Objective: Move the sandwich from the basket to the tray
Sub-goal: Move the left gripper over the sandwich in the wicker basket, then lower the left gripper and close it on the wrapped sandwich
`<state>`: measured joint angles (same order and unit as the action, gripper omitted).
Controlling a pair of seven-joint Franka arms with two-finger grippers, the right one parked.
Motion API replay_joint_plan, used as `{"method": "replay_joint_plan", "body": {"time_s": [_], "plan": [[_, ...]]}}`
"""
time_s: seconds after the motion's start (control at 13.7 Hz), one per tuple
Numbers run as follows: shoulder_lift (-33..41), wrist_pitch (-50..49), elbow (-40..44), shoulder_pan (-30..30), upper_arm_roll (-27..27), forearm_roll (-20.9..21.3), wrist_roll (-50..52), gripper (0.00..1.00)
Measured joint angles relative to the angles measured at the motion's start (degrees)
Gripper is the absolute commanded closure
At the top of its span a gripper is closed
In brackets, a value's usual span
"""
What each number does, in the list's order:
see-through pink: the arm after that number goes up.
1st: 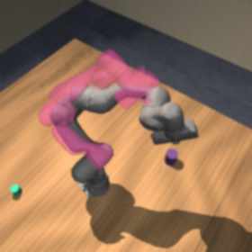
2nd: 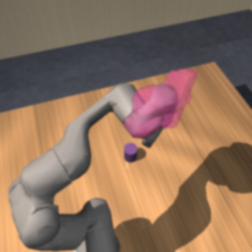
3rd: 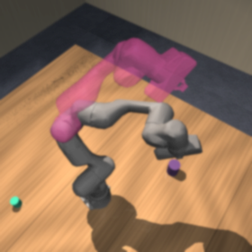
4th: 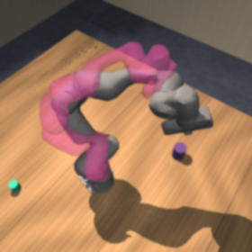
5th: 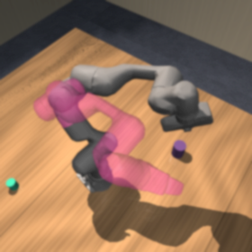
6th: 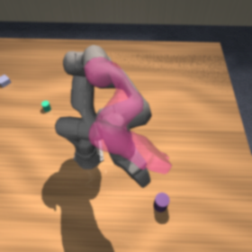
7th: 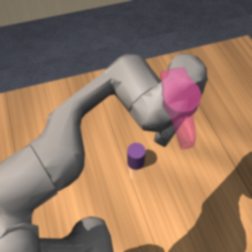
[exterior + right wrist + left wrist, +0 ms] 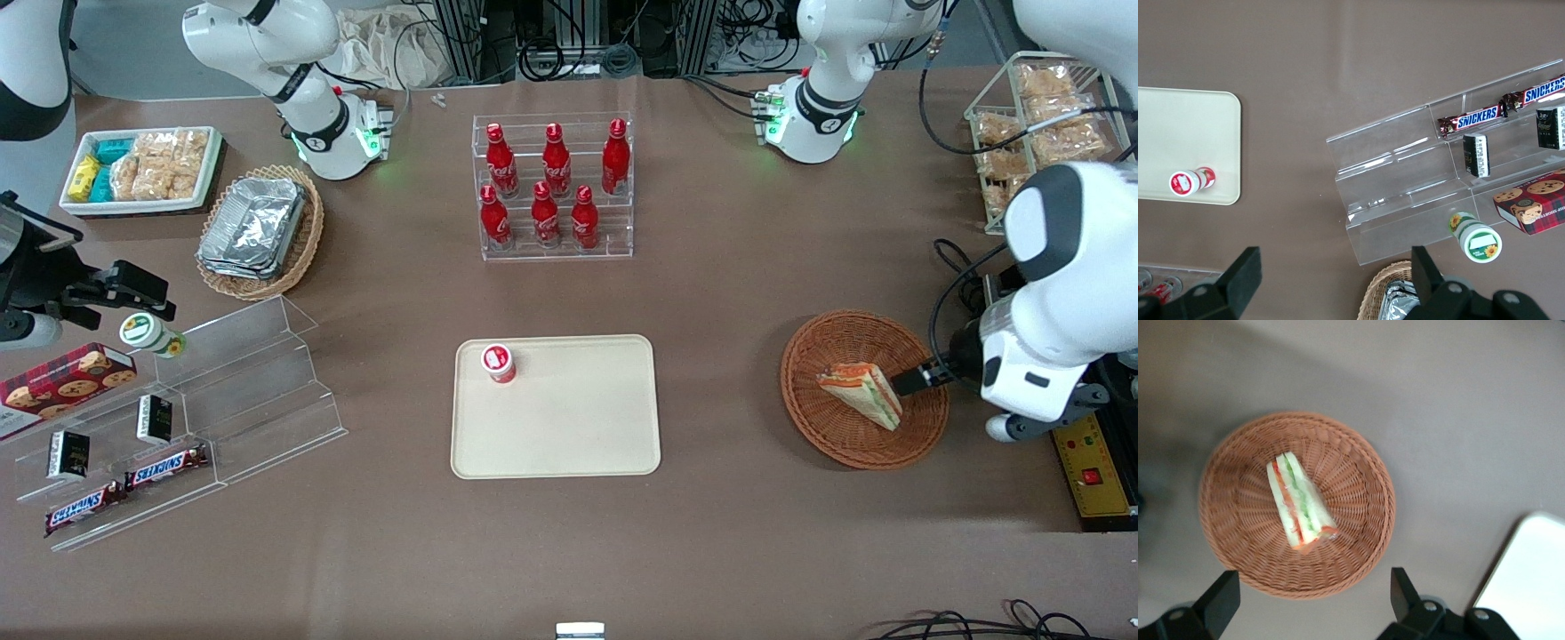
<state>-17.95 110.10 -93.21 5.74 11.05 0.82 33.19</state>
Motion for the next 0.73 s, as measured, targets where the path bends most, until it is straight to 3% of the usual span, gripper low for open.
{"method": "replay_joint_plan", "body": {"time_s": [0.29, 0.73], "plan": [[-2.3, 9.0, -8.2, 0.2, 0.1, 0.1, 10.9, 0.00], [-3.7, 17.4, -18.0, 0.8, -0.3, 4.1, 13.4, 0.00]]}}
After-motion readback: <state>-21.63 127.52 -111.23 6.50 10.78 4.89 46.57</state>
